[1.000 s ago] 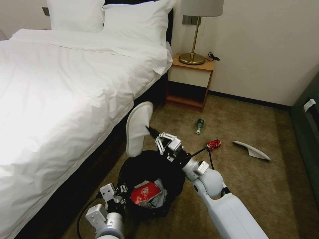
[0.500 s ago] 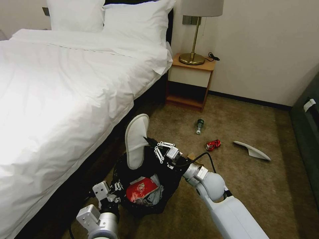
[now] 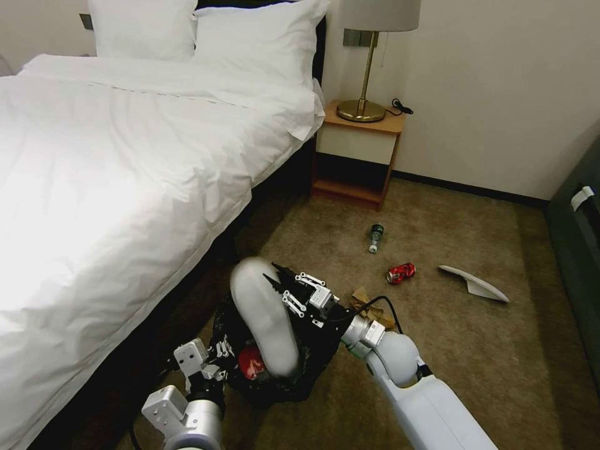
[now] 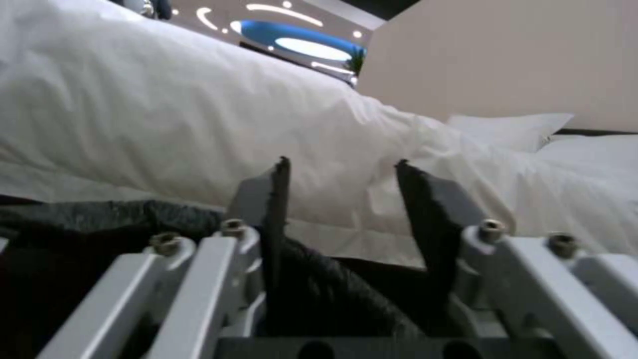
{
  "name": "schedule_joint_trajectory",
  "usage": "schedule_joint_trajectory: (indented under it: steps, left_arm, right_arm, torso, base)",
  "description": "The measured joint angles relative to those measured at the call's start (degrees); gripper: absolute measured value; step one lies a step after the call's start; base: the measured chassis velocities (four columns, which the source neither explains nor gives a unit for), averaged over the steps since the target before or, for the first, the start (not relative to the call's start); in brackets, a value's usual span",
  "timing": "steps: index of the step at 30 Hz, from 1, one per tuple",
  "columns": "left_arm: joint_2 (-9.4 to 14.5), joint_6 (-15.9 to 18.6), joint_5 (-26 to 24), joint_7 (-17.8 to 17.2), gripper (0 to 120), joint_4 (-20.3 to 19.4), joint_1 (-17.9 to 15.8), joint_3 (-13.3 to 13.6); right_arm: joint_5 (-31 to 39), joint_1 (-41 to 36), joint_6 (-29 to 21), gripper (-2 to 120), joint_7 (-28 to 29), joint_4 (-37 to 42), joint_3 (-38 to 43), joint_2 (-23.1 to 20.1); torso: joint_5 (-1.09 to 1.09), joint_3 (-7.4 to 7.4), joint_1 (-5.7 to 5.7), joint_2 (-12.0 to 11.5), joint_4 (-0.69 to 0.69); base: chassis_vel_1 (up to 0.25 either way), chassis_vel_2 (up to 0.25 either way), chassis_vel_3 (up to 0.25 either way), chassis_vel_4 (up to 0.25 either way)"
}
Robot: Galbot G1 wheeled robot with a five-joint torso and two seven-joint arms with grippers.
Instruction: Pick up the trash bin, then pick up the garbage on the floor and place it into the trash bin.
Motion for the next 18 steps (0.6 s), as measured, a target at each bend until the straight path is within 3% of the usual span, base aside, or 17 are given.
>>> schedule_joint_trajectory:
  steps: [1,9,12,18]
  left_arm:
    - [0.02,-0.01,-0.15,0.00,4,-0.01,-0.08,-0.04]
    - [0.06,-0.09,-0.30,0.00,4,-0.01,-0.30,-0.33]
    - [0.08,-0.41,-0.34,0.00,4,0.00,-0.36,-0.57]
    - [0.10,-0.44,-0.37,-0.02,4,-0.04,-0.36,-0.99]
  right_arm:
    - [0.05,-0.14,0.00,58,-0.10,-0.16,-0.03,0.02]
    - [1.20,-0.53,0.78,79,-0.18,-0.22,0.14,-0.01]
    - [4.05,-0.65,1.76,96,0.63,0.56,1.18,0.00]
    - [5.56,-0.68,1.83,100,1.49,1.41,2.14,-0.06]
  torso:
    - [0.00,0.00,0.00,0.00,0.00]
    - [0.00,0.00,0.00,0.00,0.00]
    - [0.00,0.00,0.00,0.00,0.00]
    - [0.00,0.00,0.00,0.00,0.00]
  base:
    - [0.000,0.000,0.000,0.000]
    - [0.000,0.000,0.000,0.000]
    - [0.000,0.000,0.000,0.000]
    - [0.000,0.000,0.000,0.000]
